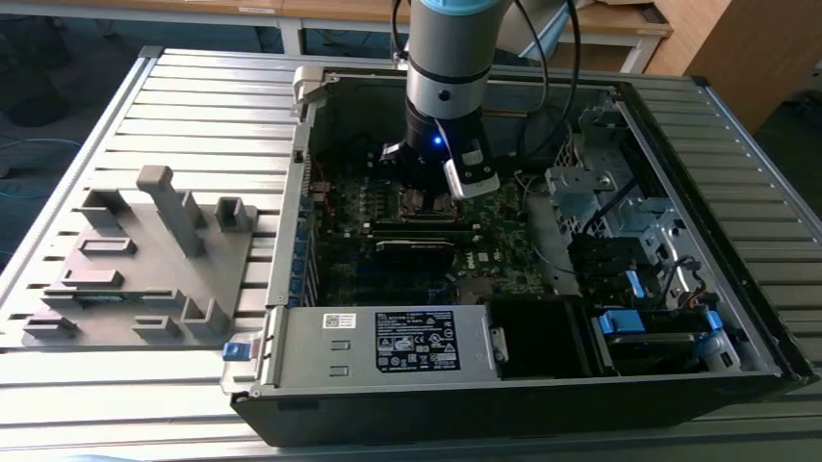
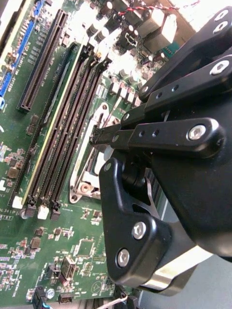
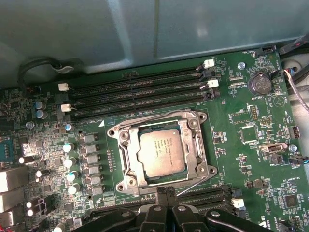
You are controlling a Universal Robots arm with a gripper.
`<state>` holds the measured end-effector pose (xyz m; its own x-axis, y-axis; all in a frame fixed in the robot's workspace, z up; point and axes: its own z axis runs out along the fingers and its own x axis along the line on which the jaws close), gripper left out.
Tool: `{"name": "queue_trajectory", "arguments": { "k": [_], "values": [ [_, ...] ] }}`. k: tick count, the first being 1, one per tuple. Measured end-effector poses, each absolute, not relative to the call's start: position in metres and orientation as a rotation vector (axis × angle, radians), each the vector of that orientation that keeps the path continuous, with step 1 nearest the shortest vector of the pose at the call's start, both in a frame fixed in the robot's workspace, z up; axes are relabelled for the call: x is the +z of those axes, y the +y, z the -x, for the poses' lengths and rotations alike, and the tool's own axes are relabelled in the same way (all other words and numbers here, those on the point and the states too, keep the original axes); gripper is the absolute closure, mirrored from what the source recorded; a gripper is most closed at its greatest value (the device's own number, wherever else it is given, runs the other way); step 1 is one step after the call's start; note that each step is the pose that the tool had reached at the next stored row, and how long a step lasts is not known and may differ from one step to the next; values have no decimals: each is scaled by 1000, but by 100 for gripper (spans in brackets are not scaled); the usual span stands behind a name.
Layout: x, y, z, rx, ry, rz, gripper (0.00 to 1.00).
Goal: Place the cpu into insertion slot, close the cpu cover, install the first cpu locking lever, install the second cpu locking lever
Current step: 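Install the second cpu locking lever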
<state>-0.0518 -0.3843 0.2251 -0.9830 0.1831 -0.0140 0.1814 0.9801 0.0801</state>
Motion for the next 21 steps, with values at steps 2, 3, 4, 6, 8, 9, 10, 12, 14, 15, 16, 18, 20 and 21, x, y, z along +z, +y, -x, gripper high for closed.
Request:
{"name": "queue_trajectory", "arguments": {
  "k": [2,3,4,6,8,9,10,12,14,15,16,18,20,21],
  "values": [
    [225,-384,52,123,3105,-286,89],
    [225,-384,52,123,3105,-286,89],
    [225,-384,52,123,3105,-286,89],
    [224,-384,52,124,3105,-286,89],
    [223,-384,52,123,3105,-286,89],
    [223,-384,52,123,3105,-286,89],
    [223,-384,52,123,3105,-286,89],
    [223,-384,52,123,3105,-286,89],
    [223,-384,52,123,3105,-286,89],
    [223,-384,52,123,3105,-286,89],
    [223,-384,52,123,3105,-286,89],
    [223,-384,52,123,3105,-286,89],
    [222,-384,53,123,3105,-286,89],
    [222,-384,54,123,3105,-286,89]
  ]
}}
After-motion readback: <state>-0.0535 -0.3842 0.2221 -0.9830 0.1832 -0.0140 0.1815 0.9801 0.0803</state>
